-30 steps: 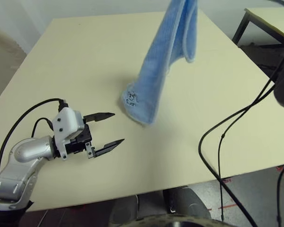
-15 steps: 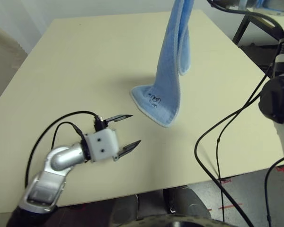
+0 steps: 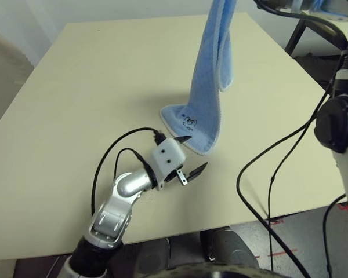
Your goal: Fold the towel and set it aside.
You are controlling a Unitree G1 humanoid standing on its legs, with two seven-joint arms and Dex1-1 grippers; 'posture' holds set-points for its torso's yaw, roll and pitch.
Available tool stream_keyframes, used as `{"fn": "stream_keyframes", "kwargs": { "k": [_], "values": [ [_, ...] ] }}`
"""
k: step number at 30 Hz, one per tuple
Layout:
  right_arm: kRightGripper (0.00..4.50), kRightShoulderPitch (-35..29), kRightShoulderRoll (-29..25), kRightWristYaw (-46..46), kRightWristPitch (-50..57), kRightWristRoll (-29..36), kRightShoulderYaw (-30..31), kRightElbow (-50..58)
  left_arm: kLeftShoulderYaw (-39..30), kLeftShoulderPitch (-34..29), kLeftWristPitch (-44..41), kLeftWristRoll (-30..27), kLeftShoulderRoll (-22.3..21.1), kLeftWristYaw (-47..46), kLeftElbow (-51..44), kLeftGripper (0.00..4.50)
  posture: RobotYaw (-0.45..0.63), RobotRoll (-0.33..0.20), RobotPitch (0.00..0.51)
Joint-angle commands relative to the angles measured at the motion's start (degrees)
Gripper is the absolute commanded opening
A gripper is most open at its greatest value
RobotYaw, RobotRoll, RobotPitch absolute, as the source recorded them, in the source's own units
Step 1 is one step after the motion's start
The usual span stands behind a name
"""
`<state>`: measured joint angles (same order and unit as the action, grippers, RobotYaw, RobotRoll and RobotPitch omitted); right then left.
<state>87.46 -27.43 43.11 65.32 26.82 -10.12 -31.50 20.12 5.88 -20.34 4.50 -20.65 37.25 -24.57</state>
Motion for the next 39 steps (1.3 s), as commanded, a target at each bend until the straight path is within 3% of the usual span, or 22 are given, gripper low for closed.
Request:
{"fn": "stream_keyframes", "kwargs": {
  "k": [1,5,21,26,35,39],
  "values": [
    [0.03,-0.4,-0.3,-0.7,0.7,1.1,-0.6,1.9,2.7,2.3,-2.2,3.4,-0.9,-0.7,2.4,4.5,-0.08,0.0,0.075],
    [0.03,-0.6,-0.4,-1.3,0.8,1.7,-1.0,2.5,4.9,5.5,-4.4,6.5,-1.8,-0.9,4.2,4.5,-0.08,0.0,0.071],
    [0.03,-1.4,-0.5,-3.1,0.8,3.9,-1.6,4.1,8.7,12.1,-13.1,8.6,0.1,-0.9,11.6,4.5,-0.09,0.0,0.061],
    [0.0,-1.7,-0.5,-3.8,1.2,4.5,-1.8,4.9,8.1,12.3,-14.8,8.2,0.8,-1.5,12.4,3.29,-0.1,0.0,0.055],
    [0.0,-2.4,-1.2,-3.9,1.2,4.9,-1.3,5.5,7.4,12.2,-14.7,7.8,0.0,-1.8,12.8,0.1,-0.1,0.0,0.051],
    [0.0,-3.1,-1.7,-3.4,1.2,4.8,-0.6,5.7,4.2,12.2,-15.0,6.3,-2.4,-1.0,12.0,0.05,-0.1,0.0,0.051]
  ]
}}
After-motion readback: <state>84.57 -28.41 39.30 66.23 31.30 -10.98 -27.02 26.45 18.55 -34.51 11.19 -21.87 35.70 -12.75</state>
